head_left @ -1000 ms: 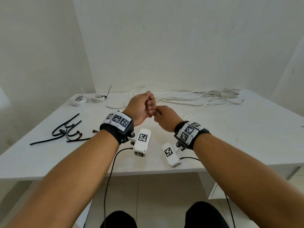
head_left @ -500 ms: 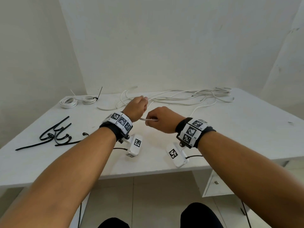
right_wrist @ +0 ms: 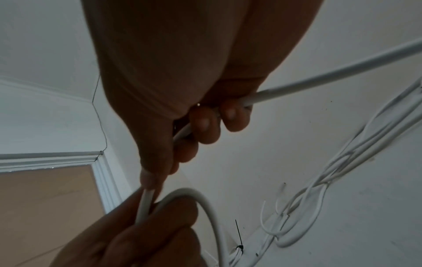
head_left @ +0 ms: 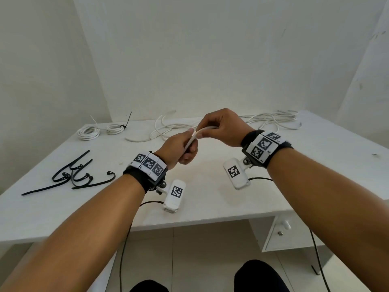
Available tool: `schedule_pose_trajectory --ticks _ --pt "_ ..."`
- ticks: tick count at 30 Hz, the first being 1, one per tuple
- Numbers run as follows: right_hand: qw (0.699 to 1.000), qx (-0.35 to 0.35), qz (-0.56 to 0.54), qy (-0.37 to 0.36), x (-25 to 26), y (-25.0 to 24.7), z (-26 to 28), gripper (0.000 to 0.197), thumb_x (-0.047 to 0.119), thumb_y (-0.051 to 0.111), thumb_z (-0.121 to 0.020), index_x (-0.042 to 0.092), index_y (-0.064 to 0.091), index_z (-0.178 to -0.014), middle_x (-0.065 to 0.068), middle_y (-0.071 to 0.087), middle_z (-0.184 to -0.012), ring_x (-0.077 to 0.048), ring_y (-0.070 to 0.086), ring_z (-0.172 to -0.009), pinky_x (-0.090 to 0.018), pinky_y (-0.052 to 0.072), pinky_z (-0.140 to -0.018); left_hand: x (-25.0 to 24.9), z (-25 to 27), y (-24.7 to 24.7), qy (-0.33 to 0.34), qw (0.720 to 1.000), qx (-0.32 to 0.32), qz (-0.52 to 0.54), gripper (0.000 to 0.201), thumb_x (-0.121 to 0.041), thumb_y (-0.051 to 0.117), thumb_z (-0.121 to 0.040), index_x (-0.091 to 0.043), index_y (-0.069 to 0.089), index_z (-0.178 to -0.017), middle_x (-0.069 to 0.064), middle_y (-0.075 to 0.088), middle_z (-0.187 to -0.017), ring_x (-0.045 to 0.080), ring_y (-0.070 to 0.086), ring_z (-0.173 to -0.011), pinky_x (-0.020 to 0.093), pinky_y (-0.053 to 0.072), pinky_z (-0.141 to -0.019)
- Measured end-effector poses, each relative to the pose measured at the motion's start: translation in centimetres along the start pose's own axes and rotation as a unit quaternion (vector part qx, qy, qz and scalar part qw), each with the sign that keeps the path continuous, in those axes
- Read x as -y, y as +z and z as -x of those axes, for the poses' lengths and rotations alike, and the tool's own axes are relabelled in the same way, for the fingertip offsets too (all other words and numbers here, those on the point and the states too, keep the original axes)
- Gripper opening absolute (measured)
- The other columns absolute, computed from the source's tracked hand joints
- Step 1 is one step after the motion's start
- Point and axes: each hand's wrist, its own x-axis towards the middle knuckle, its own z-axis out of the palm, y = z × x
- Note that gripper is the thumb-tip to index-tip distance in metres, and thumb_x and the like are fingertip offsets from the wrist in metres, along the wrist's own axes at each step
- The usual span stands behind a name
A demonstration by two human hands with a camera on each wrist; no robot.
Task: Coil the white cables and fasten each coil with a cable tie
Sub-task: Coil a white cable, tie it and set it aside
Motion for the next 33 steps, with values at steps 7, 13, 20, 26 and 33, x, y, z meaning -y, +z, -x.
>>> schedule_pose_trajectory --ticks 7,13,20,26,33 --pt "0.995 -0.029 -0.092 0.010 -1.0 0.0 -0.6 0.007 0.015 0.078 -0.084 0.011 0.078 -0.091 0.009 0.075 -0.077 -0.008 0.068 -0.072 -0.018 0.050 -0.070 -0.9 0.9 0.2 0.011 0.993 0.073 0.096 0.048 -0.037 0.023 -0.107 -0.017 0.037 -0.066 -0.005 0.024 -0.050 0.011 0.018 -0.046 0.025 0.014 -0.047" --pt "0.978 -0.045 -0.197 0.048 -2.6 1.4 -0.7 0.026 0.023 0.062 -0.097 0.005 0.073 -0.081 0.004 0.059 -0.059 -0.016 0.043 -0.051 -0.025 0.035 -0.049 -2.7 1.8 0.6 0.064 0.982 0.108 0.139 0.035 -0.034 0.033 -0.100 -0.017 0.040 -0.070 -0.006 0.028 -0.054 0.013 0.022 -0.049 0.022 0.027 -0.048" --pt "0.984 -0.006 -0.150 0.097 -3.3 4.7 0.3 0.048 0.024 0.044 -0.106 -0.007 0.058 -0.071 -0.005 0.057 -0.057 -0.018 0.043 -0.047 -0.026 0.038 -0.050 -4.3 1.3 0.6 0.127 0.977 0.085 0.146 0.031 -0.033 0.034 -0.099 -0.014 0.041 -0.075 -0.004 0.032 -0.056 0.014 0.030 -0.049 0.023 0.033 -0.050" --pt "0.987 0.053 -0.092 0.119 -1.4 6.3 1.1 0.056 0.036 0.045 -0.104 0.028 0.055 -0.049 -0.001 0.052 -0.056 -0.014 0.040 -0.048 -0.023 0.037 -0.050 -4.5 0.6 0.7 0.137 0.972 0.012 0.190 0.031 -0.026 0.032 -0.103 -0.012 0.041 -0.076 -0.004 0.033 -0.054 0.013 0.032 -0.048 0.025 0.029 -0.050" --pt "0.992 0.068 0.025 0.105 -0.8 6.0 1.3 0.036 0.040 0.042 -0.104 0.024 0.075 -0.101 0.007 0.051 -0.062 0.001 0.048 -0.048 -0.021 0.038 -0.058 -3.3 -0.2 -0.5 0.159 0.979 -0.088 0.090 0.037 -0.021 0.029 -0.104 -0.012 0.040 -0.070 -0.003 0.034 -0.054 0.015 0.034 -0.050 0.030 0.030 -0.055"
